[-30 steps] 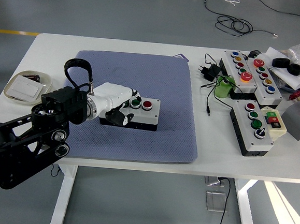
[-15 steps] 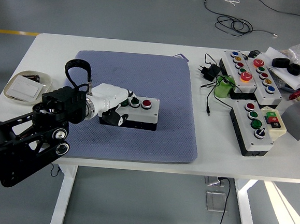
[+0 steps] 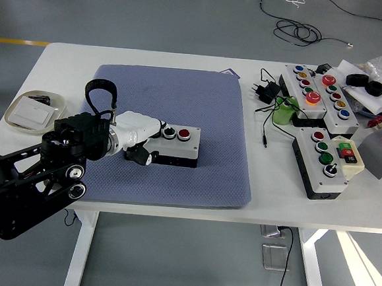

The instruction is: Pick up the button,place it on the desk,press the button,press the button

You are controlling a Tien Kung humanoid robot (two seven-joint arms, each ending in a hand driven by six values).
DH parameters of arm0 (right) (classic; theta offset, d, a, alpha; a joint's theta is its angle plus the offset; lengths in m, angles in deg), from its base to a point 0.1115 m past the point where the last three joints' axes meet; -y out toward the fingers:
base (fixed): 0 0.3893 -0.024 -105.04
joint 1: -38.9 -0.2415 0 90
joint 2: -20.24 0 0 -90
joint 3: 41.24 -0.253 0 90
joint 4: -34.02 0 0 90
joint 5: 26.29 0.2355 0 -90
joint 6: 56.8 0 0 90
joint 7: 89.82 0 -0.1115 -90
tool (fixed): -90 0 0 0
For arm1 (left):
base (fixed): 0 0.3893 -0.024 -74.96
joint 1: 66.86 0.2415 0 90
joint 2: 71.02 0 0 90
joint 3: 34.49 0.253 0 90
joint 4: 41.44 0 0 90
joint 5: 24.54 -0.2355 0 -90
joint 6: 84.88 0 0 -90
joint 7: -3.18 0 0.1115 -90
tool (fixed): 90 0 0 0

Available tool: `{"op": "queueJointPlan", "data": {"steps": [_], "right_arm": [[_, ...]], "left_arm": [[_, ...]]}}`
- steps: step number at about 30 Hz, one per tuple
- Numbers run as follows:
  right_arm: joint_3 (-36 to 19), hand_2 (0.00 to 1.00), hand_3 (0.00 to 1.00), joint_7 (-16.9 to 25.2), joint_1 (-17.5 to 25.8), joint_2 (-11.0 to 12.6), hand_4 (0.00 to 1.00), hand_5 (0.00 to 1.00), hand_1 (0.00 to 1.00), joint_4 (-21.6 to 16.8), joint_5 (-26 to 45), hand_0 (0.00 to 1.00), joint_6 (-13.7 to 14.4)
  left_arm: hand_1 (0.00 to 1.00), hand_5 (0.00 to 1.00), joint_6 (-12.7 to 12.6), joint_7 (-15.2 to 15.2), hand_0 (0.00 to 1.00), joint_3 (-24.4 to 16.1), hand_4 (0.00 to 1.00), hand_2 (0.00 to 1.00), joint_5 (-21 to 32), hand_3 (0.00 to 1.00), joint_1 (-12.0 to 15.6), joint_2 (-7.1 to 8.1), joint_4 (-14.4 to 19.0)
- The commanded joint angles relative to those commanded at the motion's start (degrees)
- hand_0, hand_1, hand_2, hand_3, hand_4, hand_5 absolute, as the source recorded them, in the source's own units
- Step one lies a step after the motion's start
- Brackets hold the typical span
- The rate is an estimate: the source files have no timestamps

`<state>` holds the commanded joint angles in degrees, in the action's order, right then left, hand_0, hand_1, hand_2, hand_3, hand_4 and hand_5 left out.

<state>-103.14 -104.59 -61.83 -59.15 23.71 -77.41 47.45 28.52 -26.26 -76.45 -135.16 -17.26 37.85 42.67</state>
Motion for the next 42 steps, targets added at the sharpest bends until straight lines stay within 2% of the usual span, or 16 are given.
{"op": "queueJointPlan", "data": {"steps": [5,7,12,23,42], "right_arm": [[0.15,0.817,0.751,0.07,0.0,0.03,0.412,0.479,0.797,0.0,0.2,0.787,-0.02],[0.13,0.817,0.751,0.08,-0.02,0.04,0.412,0.479,0.797,0.0,0.16,0.787,-0.03],[0.06,0.817,0.751,0.08,-0.09,0.07,0.412,0.479,0.797,0.0,0.01,0.787,-0.07],[0.17,0.817,0.751,0.09,-0.16,0.11,0.412,0.479,0.797,0.0,0.21,0.787,-0.06],[0.56,0.817,0.751,0.15,0.23,0.12,0.412,0.479,0.797,0.0,0.36,0.787,-0.07]], "left_arm": [[0.062,0.219,-3.55,0.35,0.014,-1.15,0.519,0.092,-0.95,0.835,-0.15,-0.15,1.99],[0.064,0.228,-3.95,0.42,0.013,-1.14,0.512,0.097,-0.81,0.839,-0.32,-0.25,2.76],[0.063,0.236,-3.88,0.49,0.013,-0.08,0.514,0.094,-0.35,0.842,-0.8,-0.83,3.54],[0.063,0.248,-3.87,0.57,0.012,2.23,0.515,0.095,0.17,0.842,-2.16,-2.22,1.01],[0.063,0.256,-3.66,0.37,0.013,4.26,0.517,0.094,0.34,0.848,-2.56,-3.32,-1.78]]}}
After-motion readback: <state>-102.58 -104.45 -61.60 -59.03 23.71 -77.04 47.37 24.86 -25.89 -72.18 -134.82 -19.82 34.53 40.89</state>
